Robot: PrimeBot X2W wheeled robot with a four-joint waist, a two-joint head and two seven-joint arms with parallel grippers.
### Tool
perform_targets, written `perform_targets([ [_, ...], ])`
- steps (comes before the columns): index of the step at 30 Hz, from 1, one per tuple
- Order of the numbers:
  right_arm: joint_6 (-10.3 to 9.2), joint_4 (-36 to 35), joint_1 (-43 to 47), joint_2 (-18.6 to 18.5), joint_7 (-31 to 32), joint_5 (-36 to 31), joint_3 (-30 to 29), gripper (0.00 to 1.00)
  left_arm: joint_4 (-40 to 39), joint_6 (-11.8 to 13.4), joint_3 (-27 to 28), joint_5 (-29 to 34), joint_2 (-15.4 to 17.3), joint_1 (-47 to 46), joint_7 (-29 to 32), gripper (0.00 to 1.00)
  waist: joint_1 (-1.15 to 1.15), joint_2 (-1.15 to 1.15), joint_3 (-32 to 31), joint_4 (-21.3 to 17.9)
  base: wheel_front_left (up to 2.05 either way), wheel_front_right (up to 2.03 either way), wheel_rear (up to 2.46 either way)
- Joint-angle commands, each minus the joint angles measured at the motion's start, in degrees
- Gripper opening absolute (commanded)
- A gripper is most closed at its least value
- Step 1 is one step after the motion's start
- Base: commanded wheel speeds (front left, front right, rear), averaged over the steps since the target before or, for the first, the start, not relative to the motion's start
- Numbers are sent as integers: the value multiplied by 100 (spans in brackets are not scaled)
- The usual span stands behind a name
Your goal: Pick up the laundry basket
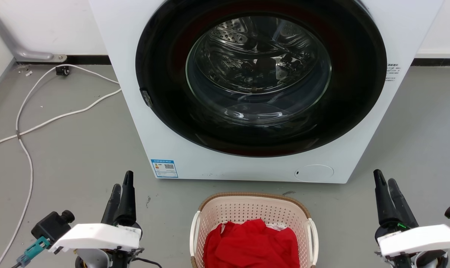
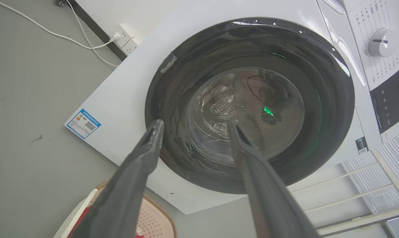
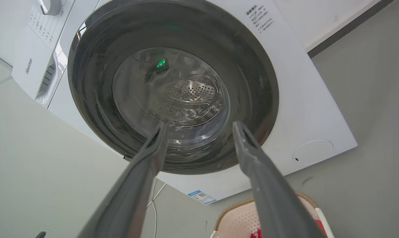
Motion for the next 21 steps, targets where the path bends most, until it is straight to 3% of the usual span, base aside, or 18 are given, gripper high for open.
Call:
perform_targets([
  [1, 0, -128, 3, -26, -46, -176, 11, 100, -118, 7, -17, 153, 21, -20, -47, 100, 0, 0, 0, -1, 0, 0, 0],
  [21, 0, -546, 241, -34, -413, -2021, 140, 100, -424, 143, -245, 1773, 24, 150, -407, 100, 0, 0, 16, 1, 0, 0, 0],
])
